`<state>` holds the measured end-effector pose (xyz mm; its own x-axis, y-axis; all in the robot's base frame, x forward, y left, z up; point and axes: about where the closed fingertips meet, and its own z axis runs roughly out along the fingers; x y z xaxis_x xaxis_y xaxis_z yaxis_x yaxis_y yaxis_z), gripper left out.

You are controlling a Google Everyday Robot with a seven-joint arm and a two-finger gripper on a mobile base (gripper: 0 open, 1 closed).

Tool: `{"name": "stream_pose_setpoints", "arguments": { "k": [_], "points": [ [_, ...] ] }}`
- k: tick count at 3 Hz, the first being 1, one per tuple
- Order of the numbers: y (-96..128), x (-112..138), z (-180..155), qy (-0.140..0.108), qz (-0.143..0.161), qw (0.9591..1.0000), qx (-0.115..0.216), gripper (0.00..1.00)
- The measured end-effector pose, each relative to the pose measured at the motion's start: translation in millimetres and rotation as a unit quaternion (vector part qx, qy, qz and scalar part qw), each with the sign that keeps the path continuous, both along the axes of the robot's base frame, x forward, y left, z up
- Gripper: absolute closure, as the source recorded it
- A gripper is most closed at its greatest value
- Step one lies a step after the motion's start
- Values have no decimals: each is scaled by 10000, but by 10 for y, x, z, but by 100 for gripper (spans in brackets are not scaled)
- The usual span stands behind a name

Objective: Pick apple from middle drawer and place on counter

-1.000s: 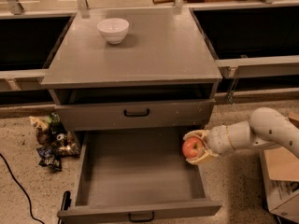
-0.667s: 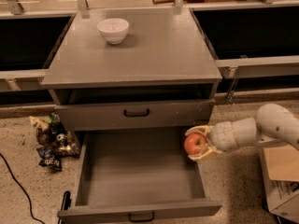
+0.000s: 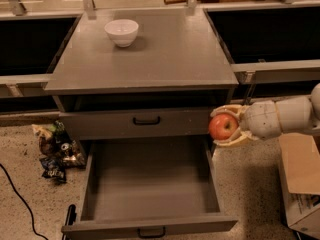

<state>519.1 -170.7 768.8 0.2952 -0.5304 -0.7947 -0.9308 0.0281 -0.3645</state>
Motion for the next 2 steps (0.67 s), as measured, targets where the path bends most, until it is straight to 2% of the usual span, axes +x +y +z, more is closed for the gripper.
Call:
{"name": "stream_pose_setpoints", "arguments": {
  "k": [1, 2],
  "points": [
    [-17, -66, 472, -587, 10, 9975, -383, 100],
    [-10, -61, 474, -586, 16, 9976, -380, 100]
  ]
}}
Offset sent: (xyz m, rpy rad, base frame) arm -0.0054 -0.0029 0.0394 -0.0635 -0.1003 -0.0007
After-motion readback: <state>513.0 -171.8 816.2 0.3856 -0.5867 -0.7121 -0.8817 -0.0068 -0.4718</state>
